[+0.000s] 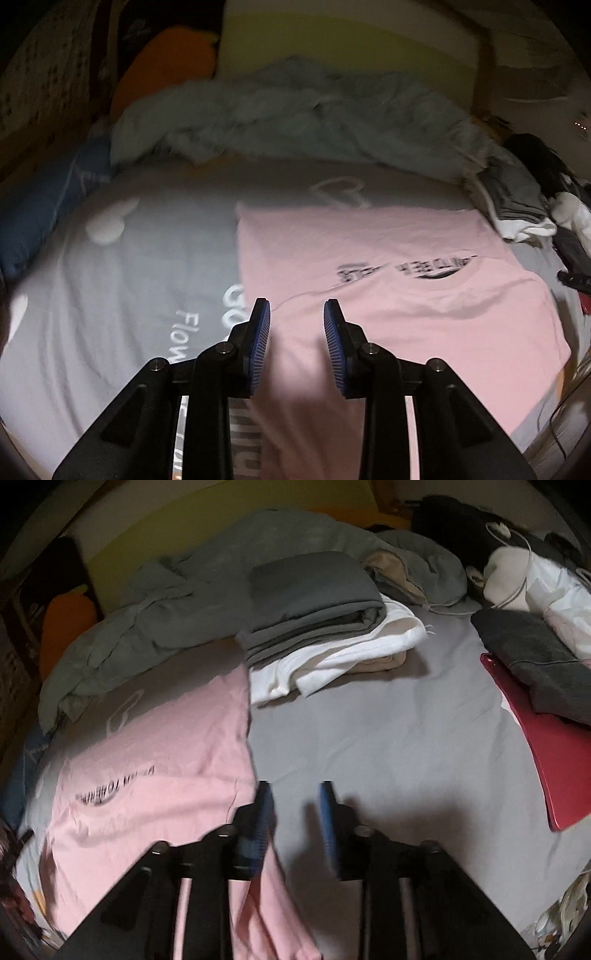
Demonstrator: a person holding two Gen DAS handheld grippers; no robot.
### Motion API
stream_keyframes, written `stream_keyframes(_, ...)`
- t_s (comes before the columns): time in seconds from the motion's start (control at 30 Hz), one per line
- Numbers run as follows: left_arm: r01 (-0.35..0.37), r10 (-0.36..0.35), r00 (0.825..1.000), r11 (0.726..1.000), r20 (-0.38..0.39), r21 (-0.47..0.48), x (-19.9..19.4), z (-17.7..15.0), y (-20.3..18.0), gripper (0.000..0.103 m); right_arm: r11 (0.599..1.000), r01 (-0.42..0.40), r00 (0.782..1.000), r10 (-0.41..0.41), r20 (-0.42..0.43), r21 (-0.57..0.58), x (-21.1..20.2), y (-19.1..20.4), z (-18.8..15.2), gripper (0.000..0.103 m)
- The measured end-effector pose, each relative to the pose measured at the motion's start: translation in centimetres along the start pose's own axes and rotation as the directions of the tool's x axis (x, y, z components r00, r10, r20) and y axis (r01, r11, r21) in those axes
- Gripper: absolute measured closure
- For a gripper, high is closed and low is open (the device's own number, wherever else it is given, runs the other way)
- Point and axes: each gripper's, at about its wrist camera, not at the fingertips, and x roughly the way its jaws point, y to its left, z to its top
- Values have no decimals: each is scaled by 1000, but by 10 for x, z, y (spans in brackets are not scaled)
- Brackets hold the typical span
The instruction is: Fold small clothes
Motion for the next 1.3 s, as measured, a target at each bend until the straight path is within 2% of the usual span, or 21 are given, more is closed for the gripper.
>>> stream_keyframes(0.13,42,-42,999,999,9,-3,-10,-9,-12,72,997,-6,1000,5,-13,-83,-15,3,-31,68)
stream_keyframes(0.23,39,-40,999,999,-35,-13,-9,-22,-23,72,993,11,999,-17,-51,-120,-29,4,-55,68)
stream_keyframes(0.33,79,-76,993,996,-95,30,-4,-37,-50,71,985,59,994,-72,-76,-161,-37,5,-80,68)
stream_keyframes(0.4,92,-84,991,994,-108,67,-2,-44,-69,71,978,27,992,-52,-113,-209,-41,10,-95,69)
stream_keyframes(0.47,112,-102,987,991,-121,80,4,-49,-83,71,972,7,992,-36,-120,-234,-42,15,-105,76)
stream_keyframes(0.6,142,-133,978,989,-159,50,19,-57,-97,71,982,-27,992,3,-126,-189,-35,15,-107,79)
stream_keyframes(0.7,142,-128,978,987,-163,75,22,-61,-106,71,987,-81,985,58,-160,-139,-27,11,-104,88)
stream_keyframes(0.73,136,-120,979,987,-165,88,23,-63,-108,71,987,-94,982,71,-175,-128,-24,10,-104,97)
stream_keyframes(0.8,123,-105,979,988,-172,98,26,-66,-112,71,989,-113,976,93,-199,-91,-20,6,-104,100)
stream_keyframes(0.9,126,-110,978,989,-178,82,28,-67,-107,71,994,-108,982,105,-155,-13,-26,-9,-102,101)
stream_keyframes(1.0,117,-102,978,990,-180,78,31,-67,-105,71,997,-75,991,73,-112,-14,-34,-11,-104,101)
stream_keyframes(1.17,96,-79,983,991,-168,91,28,-70,-103,71,990,17,989,-37,-141,-137,-18,7,-108,101)
stream_keyframes(1.3,81,-72,987,995,-143,59,13,-74,-98,71,997,1,991,-12,-132,-82,-22,-1,-106,96)
